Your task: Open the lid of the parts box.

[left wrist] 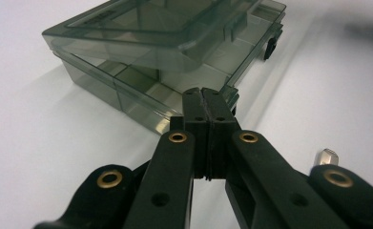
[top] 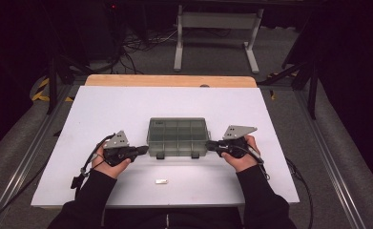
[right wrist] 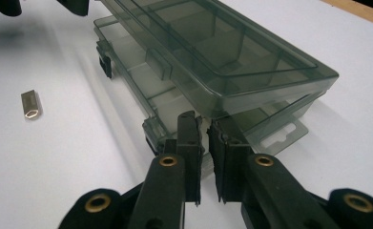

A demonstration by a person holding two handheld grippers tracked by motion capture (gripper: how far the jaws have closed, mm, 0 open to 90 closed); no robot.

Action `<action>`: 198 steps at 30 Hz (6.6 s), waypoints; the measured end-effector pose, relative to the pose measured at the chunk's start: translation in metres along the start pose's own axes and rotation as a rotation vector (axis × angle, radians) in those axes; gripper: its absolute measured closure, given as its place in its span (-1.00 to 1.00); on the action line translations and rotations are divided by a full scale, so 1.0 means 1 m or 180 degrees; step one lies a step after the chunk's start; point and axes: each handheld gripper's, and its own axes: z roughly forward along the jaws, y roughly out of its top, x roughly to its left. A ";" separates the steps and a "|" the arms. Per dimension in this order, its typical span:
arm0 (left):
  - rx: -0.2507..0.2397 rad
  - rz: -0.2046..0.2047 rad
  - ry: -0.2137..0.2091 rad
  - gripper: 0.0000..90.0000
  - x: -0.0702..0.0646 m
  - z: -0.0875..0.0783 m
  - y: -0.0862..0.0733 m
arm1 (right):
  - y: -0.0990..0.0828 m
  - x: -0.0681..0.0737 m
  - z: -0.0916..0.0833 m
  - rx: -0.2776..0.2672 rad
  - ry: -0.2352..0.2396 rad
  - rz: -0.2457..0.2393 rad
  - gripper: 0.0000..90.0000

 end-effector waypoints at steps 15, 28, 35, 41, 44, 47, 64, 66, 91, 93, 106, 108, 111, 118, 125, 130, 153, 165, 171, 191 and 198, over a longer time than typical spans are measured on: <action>-0.0102 0.0026 0.0087 1.00 0.001 0.009 0.012 | 0.007 -0.004 0.001 0.0031 -0.0001 -0.0015 0.83; -0.0153 0.0030 0.0093 1.00 -0.001 0.008 0.013 | 0.007 -0.003 0.000 0.0128 -0.0070 -0.0051 0.62; -0.0160 0.0032 0.0094 1.00 -0.002 0.007 0.014 | 0.011 -0.006 0.003 0.0169 -0.0199 -0.0092 0.25; -0.0166 0.0045 0.0091 1.00 -0.002 0.007 0.014 | 0.017 -0.008 0.004 0.0154 -0.0248 -0.0161 0.14; -0.0170 0.0032 0.0080 1.00 -0.003 0.007 0.014 | 0.020 -0.008 0.004 0.0148 -0.0247 -0.0191 0.14; -0.0168 0.0060 0.0083 1.00 -0.002 0.006 0.014 | 0.023 -0.008 0.003 0.0144 -0.0254 -0.0218 0.14; -0.0139 0.0083 0.0099 0.71 -0.001 -0.021 0.002 | 0.050 -0.023 -0.002 0.0092 -0.0214 -0.0355 0.21; -0.0131 0.0054 0.0100 0.66 0.000 -0.026 -0.001 | 0.056 -0.027 -0.001 0.0094 -0.0204 -0.0373 0.22; -0.0269 -0.0036 0.0383 -0.19 0.010 -0.060 -0.011 | 0.090 -0.065 0.014 0.0006 -0.0217 -0.0236 0.39; -0.0275 -0.0049 0.0392 -0.22 0.011 -0.061 -0.012 | 0.091 -0.068 0.016 0.0002 -0.0217 -0.0215 0.39; -0.0379 -0.0050 0.0444 -0.51 0.015 -0.065 -0.013 | 0.096 -0.083 0.029 0.0018 -0.0262 -0.0134 0.43; -0.0384 -0.0040 0.0431 -0.57 0.017 -0.065 -0.014 | 0.094 -0.086 0.033 0.0032 -0.0283 -0.0126 0.43; -0.0392 -0.0055 0.0445 -0.59 0.018 -0.066 -0.014 | 0.093 -0.090 0.036 0.0025 -0.0309 -0.0080 0.44; -0.0395 -0.0075 0.0460 -0.61 0.018 -0.065 -0.014 | 0.091 -0.099 0.041 0.0011 -0.0368 0.0001 0.44; -0.0395 -0.0076 0.0476 -0.63 0.018 -0.064 -0.015 | 0.091 -0.105 0.048 0.0056 -0.0399 0.0035 0.48; -0.0399 -0.0084 0.0479 -0.63 0.018 -0.065 -0.015 | 0.091 -0.110 0.054 0.0062 -0.0411 0.0085 0.48; -0.0404 -0.0112 0.0490 -0.63 0.020 -0.065 -0.016 | 0.081 -0.122 0.078 0.0178 -0.0397 0.0314 0.14; -0.0408 -0.0114 0.0492 -0.63 0.020 -0.064 -0.016 | 0.073 -0.126 0.085 0.0269 -0.0384 0.0441 -0.01; -0.0403 -0.0108 0.0503 -0.63 0.021 -0.064 -0.016 | 0.072 -0.126 0.087 0.0296 -0.0367 0.0472 -0.06; -0.0395 -0.0102 0.0494 -0.63 0.022 -0.063 -0.016 | 0.064 -0.128 0.092 0.0416 -0.0358 0.0565 -0.10; -0.0402 -0.0073 0.0494 -0.63 0.022 -0.063 -0.014 | 0.062 -0.127 0.087 0.0418 -0.0389 0.0564 -0.11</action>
